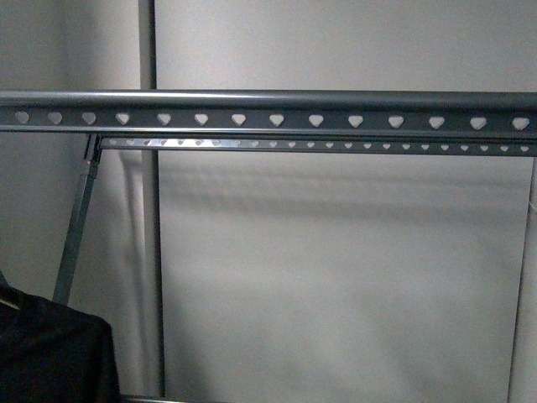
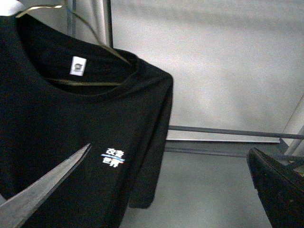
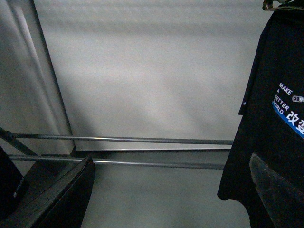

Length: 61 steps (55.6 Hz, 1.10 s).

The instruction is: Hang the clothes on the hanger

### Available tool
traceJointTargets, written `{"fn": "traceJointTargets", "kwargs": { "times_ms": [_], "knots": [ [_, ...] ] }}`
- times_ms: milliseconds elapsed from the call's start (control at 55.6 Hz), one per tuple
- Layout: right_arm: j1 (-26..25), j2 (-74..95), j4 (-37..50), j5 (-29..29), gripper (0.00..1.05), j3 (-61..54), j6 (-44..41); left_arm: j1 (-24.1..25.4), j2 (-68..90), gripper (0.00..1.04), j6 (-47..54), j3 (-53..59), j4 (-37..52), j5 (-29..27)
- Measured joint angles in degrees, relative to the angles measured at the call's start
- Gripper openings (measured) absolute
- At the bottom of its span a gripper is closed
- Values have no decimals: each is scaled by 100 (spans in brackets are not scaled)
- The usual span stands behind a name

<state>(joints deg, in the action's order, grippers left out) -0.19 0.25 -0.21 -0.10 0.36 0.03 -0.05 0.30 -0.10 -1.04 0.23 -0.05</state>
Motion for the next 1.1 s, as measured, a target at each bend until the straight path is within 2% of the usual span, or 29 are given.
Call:
{"fn": "traceJointTargets", "kwargs": {
  "times_ms": [431, 485, 503, 539, 629, 737, 899, 1097],
  "knots": [
    [0, 0, 0, 0, 97, 0, -2, 0, 0, 98, 0, 0, 0, 0],
    [0, 0, 0, 4, 97, 0, -2, 153, 251, 98, 74, -20, 33, 695],
    [0, 0, 0, 2, 97, 0, 0, 151, 437, 98, 76, -33, 133, 730],
    [0, 0, 0, -13, 97, 0, -2, 90, 787, 98, 52, -74, 376, 588],
    [0, 0, 0, 2, 97, 0, 0, -94, 2092, 98, -420, -544, 1043, -437],
    [0, 0, 0, 2, 97, 0, -2, -179, 3797, 98, -1423, -1497, 1126, -1766],
    [0, 0, 0, 0, 97, 0, -2, -273, 6378, 98, -2850, -2975, 1519, -3215],
    [0, 0, 0, 0, 97, 0, -2, -387, 8015, 98, -3550, -4308, 1394, -3954]
  ]
}}
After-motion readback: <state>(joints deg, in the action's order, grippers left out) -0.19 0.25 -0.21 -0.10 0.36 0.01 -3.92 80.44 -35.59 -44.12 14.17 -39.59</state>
